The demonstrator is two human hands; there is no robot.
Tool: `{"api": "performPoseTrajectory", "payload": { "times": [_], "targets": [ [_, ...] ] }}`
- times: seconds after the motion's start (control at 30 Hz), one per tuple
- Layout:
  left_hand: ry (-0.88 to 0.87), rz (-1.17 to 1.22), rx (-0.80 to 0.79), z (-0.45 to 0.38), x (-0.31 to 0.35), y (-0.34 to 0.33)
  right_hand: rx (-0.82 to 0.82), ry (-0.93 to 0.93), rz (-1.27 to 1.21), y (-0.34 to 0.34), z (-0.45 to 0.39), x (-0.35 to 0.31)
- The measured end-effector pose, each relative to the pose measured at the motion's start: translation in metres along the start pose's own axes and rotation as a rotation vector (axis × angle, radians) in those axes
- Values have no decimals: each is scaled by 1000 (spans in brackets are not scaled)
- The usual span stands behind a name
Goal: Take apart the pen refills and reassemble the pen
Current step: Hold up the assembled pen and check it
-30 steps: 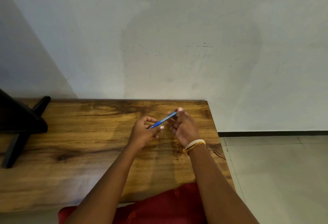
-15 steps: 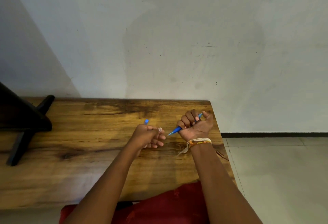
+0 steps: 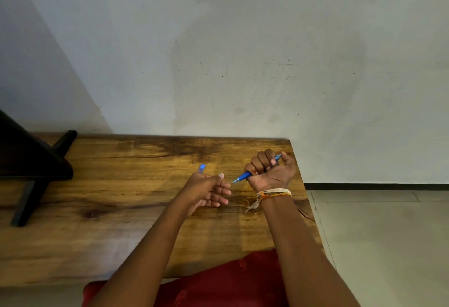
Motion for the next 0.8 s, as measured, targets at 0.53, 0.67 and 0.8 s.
{"api": "performPoseTrajectory", "payload": {
  "times": [0.53, 0.67, 0.8],
  "targets": [
    [27, 78, -84, -3, -8, 1, -28, 9, 45, -9, 1, -1],
    [30, 104, -99, -5, -9, 0, -58, 18, 72, -13, 2, 0],
    [40, 154, -124, -6, -9, -1, -66, 38, 92, -17, 3, -2]
  ]
}}
Point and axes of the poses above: each hand's wrist, its own z-axis away from the middle knuckle, its own y-axis out of the back of the hand, x = y × z, the point moved 7 cm from there along -z, towards the middle knuckle, and after that the axes turned 6 degrees about -y, right-handed, at the moved point
